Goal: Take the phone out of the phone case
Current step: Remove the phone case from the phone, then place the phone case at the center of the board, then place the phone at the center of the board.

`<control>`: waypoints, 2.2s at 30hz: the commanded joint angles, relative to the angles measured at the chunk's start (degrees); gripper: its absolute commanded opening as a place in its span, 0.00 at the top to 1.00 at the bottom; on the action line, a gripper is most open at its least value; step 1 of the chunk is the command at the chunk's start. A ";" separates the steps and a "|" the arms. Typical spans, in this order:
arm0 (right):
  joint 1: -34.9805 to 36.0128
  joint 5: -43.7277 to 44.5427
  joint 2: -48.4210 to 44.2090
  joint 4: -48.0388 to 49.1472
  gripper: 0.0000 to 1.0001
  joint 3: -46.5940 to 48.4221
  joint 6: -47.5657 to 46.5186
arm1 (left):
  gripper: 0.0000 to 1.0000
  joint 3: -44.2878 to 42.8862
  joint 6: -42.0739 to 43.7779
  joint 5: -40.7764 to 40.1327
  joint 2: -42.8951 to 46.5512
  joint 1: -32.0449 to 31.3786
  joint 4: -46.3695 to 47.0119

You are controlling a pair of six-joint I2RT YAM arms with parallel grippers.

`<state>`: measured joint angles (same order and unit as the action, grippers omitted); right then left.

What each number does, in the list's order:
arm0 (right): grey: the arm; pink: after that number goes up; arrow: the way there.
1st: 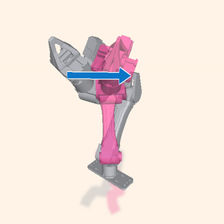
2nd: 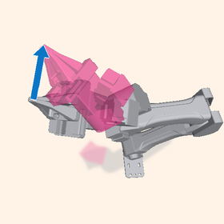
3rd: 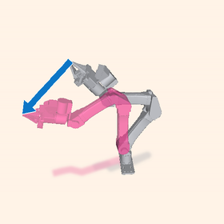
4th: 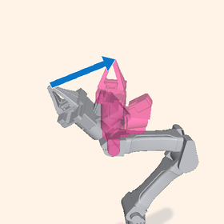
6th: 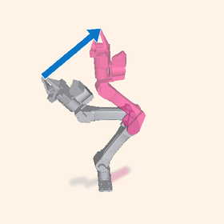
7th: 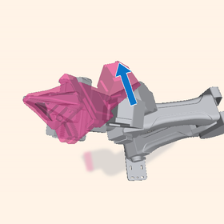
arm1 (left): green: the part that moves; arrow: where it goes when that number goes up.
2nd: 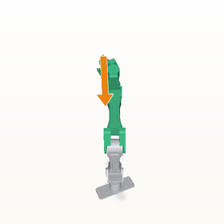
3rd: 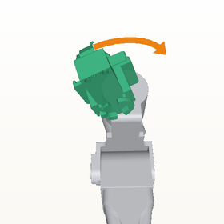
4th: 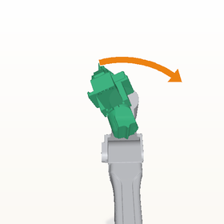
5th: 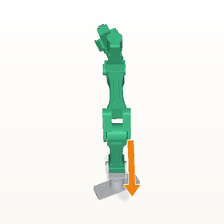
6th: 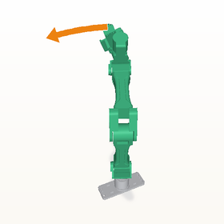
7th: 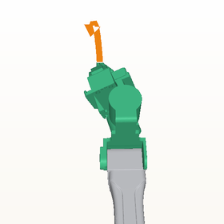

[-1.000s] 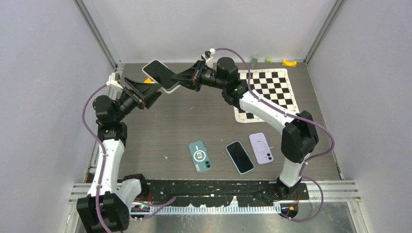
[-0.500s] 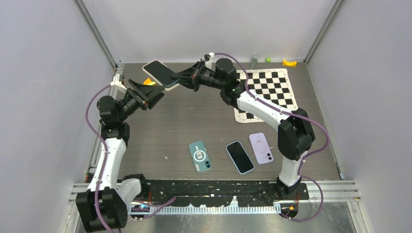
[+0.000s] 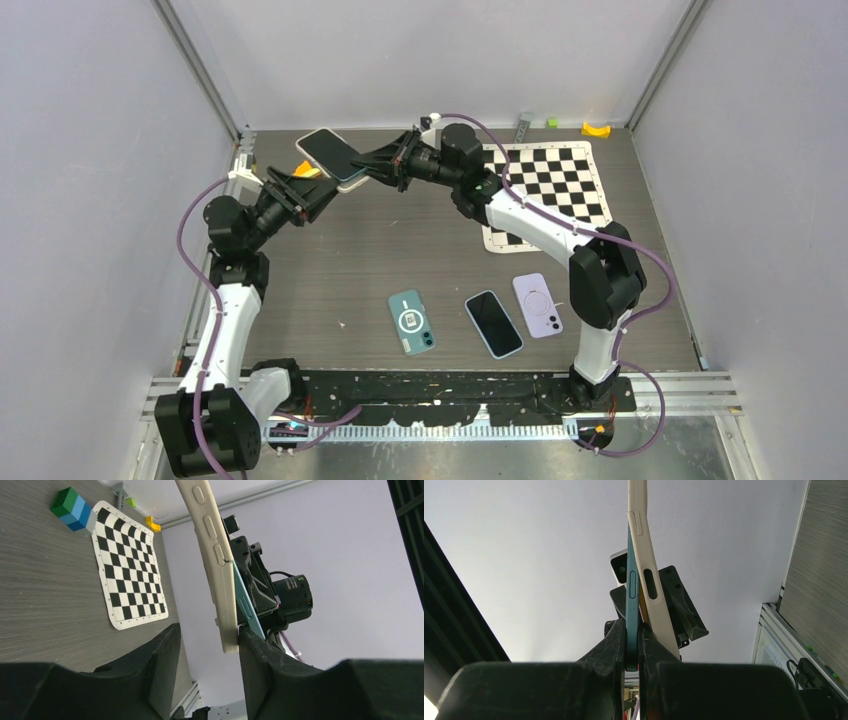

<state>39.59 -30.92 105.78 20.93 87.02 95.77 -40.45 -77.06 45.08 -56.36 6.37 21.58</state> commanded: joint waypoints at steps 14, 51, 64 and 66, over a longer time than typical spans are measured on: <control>2.17 -2.46 -3.52 -8.40 0.99 3.98 -10.33 | 1.00 -2.74 9.23 -6.43 -3.74 0.09 -10.69; -2.65 -7.17 34.31 -20.18 1.00 27.25 -40.71 | 0.90 -6.58 36.68 -21.81 -27.53 11.39 -49.43; 2.99 -1.77 36.70 -27.28 0.87 24.52 -43.11 | 0.32 -10.47 37.19 -27.91 -28.19 11.38 -56.33; 3.14 0.43 35.66 -28.82 0.79 23.63 -43.24 | 0.27 -10.81 37.97 -29.14 -26.11 11.38 -58.77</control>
<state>42.04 -35.16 143.63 -1.87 111.77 54.74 -48.88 -41.19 19.49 -87.11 17.37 -31.59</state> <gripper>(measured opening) 0.157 0.690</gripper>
